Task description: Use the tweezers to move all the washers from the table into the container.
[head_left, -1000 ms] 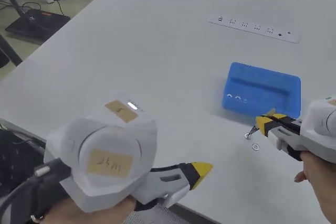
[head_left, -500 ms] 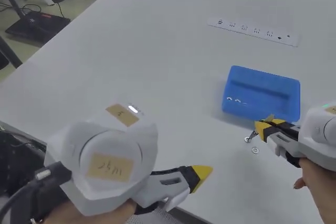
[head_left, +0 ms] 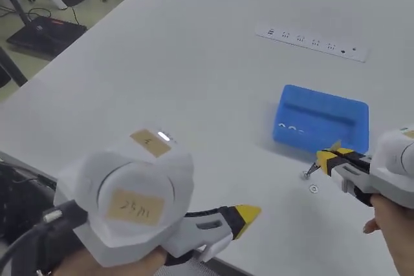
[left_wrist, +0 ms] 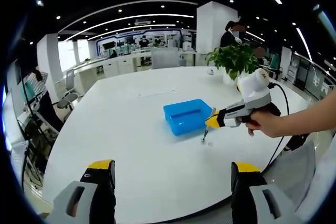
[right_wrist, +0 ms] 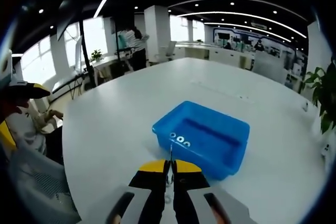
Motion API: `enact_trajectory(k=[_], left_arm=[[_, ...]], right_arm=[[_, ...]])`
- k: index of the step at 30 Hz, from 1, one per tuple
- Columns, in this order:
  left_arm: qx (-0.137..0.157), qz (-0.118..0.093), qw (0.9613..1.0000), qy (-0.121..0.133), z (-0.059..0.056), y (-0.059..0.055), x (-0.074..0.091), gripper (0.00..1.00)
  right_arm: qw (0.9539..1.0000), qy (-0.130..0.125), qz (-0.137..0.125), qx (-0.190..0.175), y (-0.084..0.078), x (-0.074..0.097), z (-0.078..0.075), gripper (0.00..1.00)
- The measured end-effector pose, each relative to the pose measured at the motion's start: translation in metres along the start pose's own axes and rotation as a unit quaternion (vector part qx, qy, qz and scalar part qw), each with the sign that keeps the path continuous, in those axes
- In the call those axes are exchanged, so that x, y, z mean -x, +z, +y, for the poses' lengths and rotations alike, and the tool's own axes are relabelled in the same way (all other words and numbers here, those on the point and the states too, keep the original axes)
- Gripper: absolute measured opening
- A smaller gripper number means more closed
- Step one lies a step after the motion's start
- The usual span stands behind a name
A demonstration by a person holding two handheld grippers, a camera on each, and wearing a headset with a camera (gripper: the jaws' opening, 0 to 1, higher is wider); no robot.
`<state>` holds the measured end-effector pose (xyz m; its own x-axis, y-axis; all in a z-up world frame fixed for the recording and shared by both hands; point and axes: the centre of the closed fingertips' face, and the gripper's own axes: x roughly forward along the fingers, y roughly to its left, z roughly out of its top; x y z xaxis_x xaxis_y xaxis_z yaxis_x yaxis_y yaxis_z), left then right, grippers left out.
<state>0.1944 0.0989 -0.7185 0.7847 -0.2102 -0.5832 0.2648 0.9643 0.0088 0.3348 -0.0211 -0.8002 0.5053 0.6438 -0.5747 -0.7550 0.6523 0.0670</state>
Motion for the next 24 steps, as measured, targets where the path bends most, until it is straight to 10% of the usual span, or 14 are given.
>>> enact_trajectory(k=[24], left_arm=[[-0.004,0.003,1.0,-0.001,-0.003,-0.001,0.002,0.94]], right_arm=[[0.9961,-0.024,-0.075,-0.041,0.058,0.017,-0.02,0.0]])
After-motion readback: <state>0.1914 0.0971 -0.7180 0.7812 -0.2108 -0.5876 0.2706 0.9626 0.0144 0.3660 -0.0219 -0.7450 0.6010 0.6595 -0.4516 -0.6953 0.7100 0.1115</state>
